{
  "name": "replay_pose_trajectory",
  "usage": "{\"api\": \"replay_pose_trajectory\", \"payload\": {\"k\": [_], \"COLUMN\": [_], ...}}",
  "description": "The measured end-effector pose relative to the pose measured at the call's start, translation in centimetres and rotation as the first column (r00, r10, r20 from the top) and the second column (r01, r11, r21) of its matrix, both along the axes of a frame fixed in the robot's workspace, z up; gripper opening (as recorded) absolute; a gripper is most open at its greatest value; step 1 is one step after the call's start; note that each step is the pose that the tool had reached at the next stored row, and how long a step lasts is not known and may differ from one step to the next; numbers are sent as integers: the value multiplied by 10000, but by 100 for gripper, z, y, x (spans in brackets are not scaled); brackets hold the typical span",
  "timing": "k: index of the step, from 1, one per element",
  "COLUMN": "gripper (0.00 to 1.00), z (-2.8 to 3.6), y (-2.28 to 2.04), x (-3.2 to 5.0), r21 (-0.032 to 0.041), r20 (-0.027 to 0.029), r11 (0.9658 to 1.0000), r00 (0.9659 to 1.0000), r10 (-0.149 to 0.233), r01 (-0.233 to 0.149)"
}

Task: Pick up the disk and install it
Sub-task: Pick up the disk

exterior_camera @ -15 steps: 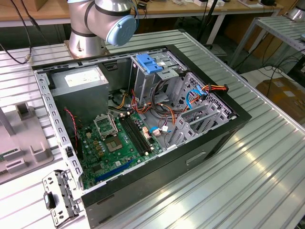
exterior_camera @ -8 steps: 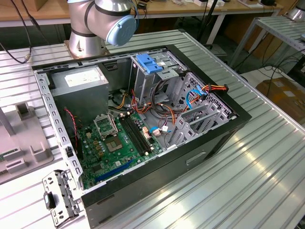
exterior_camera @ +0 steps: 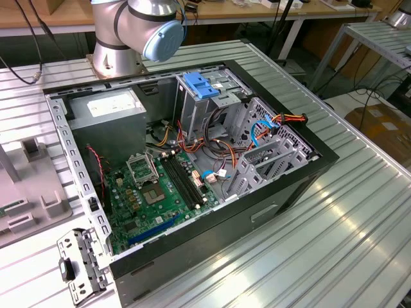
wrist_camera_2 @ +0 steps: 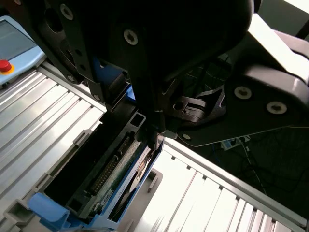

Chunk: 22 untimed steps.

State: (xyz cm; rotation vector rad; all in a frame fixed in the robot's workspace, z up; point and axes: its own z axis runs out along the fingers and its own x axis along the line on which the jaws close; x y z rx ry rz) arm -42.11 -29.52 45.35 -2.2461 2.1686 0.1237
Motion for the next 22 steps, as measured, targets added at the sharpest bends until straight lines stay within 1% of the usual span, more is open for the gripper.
{"api": "replay_pose_trajectory", "payload": {"k": [22], "gripper": [37], "z": [60], "y": [0], "x": [0], "r21": [0], "r20": [0], "r11": [10000], "r00": [10000], "r10": [0], "r01": [0]}}
